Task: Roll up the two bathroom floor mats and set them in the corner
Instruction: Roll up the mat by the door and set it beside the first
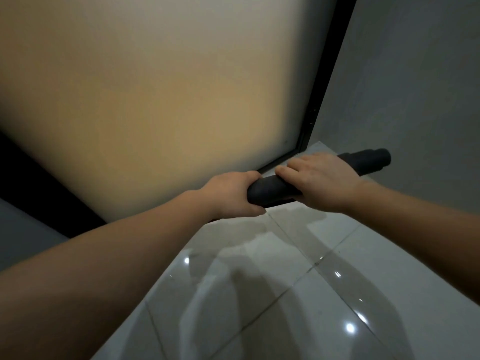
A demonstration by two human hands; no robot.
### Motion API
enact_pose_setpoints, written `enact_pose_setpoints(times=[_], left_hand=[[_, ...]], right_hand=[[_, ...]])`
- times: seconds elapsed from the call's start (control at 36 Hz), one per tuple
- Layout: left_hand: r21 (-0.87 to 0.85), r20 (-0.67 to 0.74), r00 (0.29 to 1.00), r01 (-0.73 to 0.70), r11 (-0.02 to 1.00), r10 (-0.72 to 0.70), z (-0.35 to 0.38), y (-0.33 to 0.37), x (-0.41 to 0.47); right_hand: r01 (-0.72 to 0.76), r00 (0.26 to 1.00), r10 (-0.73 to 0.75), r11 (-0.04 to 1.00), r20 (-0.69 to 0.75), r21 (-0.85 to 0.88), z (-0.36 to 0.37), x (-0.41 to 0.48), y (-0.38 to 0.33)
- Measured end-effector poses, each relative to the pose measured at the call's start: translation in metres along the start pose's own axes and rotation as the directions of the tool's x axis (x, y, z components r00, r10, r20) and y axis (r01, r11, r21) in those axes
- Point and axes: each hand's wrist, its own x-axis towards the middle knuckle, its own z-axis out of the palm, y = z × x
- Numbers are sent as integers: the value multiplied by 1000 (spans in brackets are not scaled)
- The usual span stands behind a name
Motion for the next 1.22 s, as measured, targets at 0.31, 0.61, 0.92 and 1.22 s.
enact_pose_setpoints(times=[0.31,0.61,0.92,1.22], left_hand=[[462,-300,920,-93,882,254,10,2,-5],[-107,-38,998,46,993,-50,4,18,1],[-717,-305,925,-67,694,-226,47,59,1],[-882,-133,919,61,468,-371,131,74,-15]], right_hand=[[-545,744,140,693,653,472,-27,14,3],[-134,948,121,991,293,23,-34,10,-2],[-400,905,388,916,-174,-35,-166,14,37],[-391,915,384,765,126,512,-99,14,-7]])
